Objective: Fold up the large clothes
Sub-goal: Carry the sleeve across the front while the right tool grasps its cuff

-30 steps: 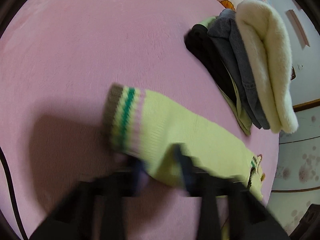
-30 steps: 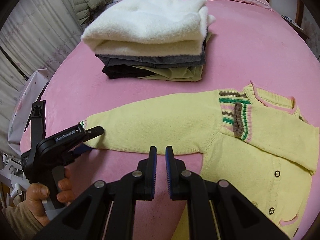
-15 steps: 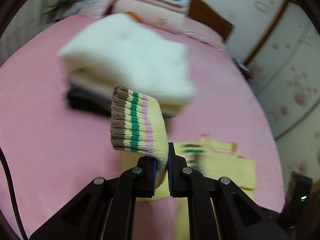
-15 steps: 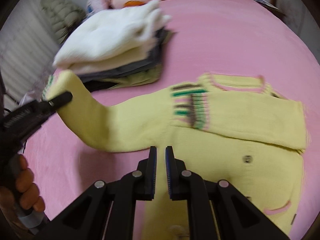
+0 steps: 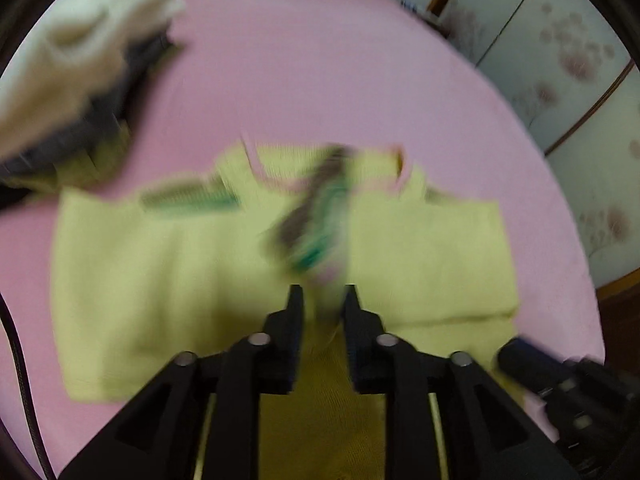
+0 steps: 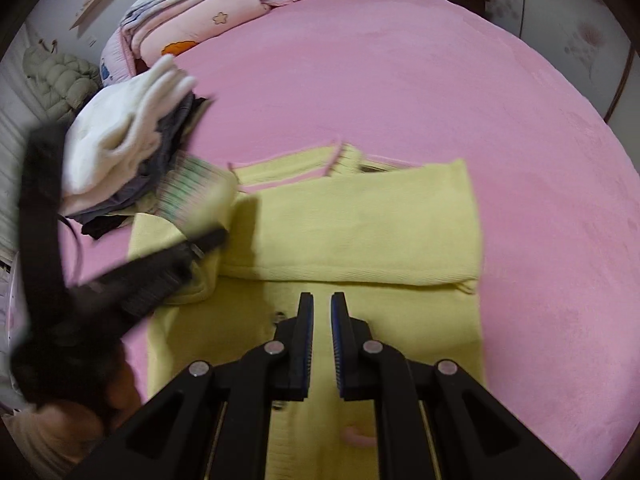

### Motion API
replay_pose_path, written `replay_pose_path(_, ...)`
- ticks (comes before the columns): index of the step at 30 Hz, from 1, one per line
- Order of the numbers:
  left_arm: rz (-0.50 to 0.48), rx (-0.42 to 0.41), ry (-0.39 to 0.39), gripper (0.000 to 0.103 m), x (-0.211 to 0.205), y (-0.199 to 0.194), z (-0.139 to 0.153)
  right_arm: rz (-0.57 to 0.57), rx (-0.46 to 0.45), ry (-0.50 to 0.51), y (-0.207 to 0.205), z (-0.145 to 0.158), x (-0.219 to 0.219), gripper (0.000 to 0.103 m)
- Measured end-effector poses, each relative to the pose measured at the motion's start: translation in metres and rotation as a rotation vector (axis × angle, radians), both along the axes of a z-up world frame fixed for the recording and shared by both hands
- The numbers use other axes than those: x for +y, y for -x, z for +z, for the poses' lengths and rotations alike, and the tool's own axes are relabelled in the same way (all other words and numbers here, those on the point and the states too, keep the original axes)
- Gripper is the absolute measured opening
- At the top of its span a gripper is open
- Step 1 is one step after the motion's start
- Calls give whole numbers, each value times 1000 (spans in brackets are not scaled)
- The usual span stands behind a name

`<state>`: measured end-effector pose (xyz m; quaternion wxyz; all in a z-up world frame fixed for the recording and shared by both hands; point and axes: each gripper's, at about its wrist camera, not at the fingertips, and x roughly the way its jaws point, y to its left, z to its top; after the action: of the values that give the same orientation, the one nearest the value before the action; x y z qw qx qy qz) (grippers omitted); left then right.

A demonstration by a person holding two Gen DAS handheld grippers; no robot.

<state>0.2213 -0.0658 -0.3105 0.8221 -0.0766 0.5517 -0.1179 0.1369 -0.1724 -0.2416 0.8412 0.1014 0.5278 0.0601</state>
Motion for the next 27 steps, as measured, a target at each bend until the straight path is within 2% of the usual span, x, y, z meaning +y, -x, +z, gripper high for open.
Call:
replay_pose_path(1,0,3,-6,27,-2,2,-4,-1,7,-3,-1,-3,-5,9)
replay_pose_path(3,-10,-13,0,42,-2,9,-1,-1,18,-17,-2,-6,-12,9)
replay_pose_path(4,-8,-14,-1,60,-2,9,2,-1,21,-24,-2,-7,-16,9)
replay_pose_path(5,-1,-20,-1,69,0,11,6,2,22,-33,-3,-7,-18,9)
replay_pose_path(11,75,-62,21,71,37,34,47,32,5,-78,-9,3,-28,10)
replay_pose_path(14,137,-76,-16,71,60,54,58,42,-9,-107,-17,7,-28,20)
replay_pose_path(17,214,-63,-62,71,91,72,53,61,-6,-147,-32,7,-22,24)
replay_pose_path(20,281,-11,-96,71,112,76,36,85,6,-164,-47,0,-13,24)
replay_pose_path(27,329,6,-101,71,120,68,5,110,85,-155,-85,-33,2,25)
